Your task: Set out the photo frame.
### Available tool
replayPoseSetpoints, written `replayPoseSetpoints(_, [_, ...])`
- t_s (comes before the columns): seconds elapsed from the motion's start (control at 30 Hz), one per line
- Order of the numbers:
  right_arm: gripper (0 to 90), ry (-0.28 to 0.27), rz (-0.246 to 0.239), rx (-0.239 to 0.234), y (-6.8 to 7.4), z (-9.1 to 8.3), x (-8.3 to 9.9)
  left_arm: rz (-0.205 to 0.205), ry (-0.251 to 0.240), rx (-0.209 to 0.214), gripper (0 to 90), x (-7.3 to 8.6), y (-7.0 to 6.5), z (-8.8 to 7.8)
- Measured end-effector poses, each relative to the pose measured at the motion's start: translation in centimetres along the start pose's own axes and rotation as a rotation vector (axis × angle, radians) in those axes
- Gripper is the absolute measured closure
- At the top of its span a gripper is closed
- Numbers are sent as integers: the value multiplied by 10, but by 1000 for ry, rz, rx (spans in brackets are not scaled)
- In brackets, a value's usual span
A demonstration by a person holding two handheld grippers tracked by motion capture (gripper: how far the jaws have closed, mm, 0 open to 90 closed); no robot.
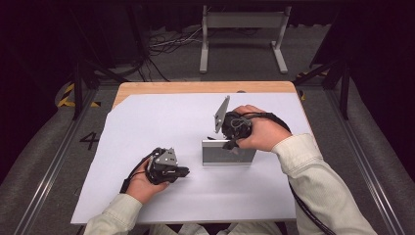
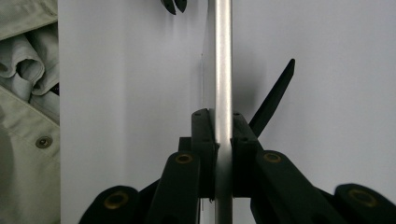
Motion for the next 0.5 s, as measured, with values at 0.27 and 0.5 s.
replayPoseSetpoints(0.27, [833,5,-10,-8,-1,6,3,-2,3,1,845,1,0,0])
replayPoseSetpoints(0.5, [730,-17,-20,39,-5,2,1,0,3,0,834,0,0,0])
Point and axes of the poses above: each handheld gripper's, and its own axes: z roughly forward along the jaws, x roughly out of its underside, y roughly to its left, the point moved 8 cm from there along z, roughly forward along the jaws, and after that the axes turned 4 degrees about z, right-handed, at the moved point
